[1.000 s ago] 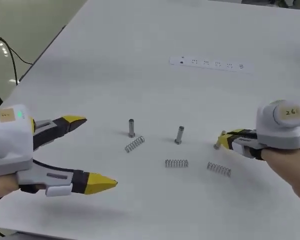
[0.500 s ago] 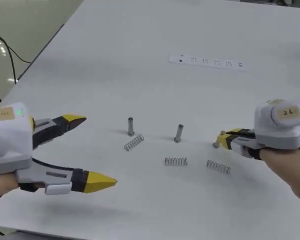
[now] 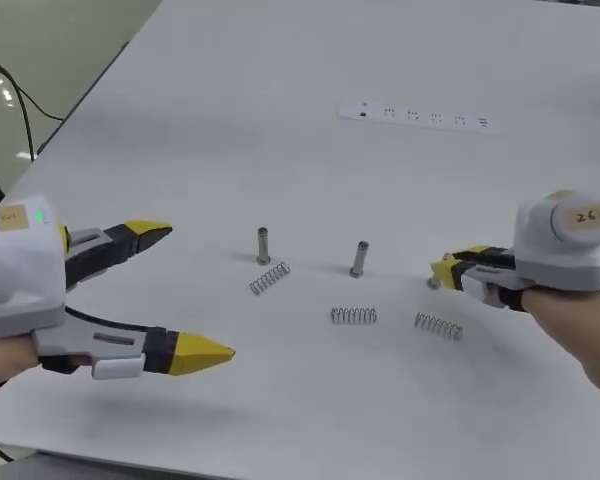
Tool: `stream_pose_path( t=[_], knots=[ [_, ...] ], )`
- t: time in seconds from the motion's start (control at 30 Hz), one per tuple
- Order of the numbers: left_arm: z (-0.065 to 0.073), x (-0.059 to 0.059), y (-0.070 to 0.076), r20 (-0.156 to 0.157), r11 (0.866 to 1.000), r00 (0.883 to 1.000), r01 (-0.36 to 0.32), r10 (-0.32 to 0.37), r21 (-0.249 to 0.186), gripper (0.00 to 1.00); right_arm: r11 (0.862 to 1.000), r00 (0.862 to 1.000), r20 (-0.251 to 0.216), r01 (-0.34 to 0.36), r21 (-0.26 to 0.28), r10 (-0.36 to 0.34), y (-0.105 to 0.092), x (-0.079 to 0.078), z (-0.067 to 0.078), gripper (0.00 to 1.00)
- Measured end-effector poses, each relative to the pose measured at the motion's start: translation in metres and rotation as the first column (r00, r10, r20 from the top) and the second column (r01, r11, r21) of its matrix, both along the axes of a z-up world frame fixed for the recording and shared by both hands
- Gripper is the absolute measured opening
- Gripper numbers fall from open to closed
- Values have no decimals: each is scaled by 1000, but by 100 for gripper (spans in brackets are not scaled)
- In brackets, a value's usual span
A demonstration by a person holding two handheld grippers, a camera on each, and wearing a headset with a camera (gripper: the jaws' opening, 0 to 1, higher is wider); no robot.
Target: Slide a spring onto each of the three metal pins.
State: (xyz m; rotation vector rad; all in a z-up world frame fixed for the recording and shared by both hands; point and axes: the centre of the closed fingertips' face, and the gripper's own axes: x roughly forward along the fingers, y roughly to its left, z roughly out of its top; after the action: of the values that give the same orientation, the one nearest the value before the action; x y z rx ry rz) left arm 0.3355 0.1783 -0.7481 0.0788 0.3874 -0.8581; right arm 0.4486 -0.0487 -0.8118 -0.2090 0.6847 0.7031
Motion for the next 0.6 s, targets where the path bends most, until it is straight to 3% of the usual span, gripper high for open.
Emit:
stream_pose_path(
  t=[0.6],
  knots=[
    [0, 5, -1, -9, 1000, 1000, 2, -2, -3, 98, 999, 999, 44, 6, 48, -8, -5, -4, 17, 29]
  ],
)
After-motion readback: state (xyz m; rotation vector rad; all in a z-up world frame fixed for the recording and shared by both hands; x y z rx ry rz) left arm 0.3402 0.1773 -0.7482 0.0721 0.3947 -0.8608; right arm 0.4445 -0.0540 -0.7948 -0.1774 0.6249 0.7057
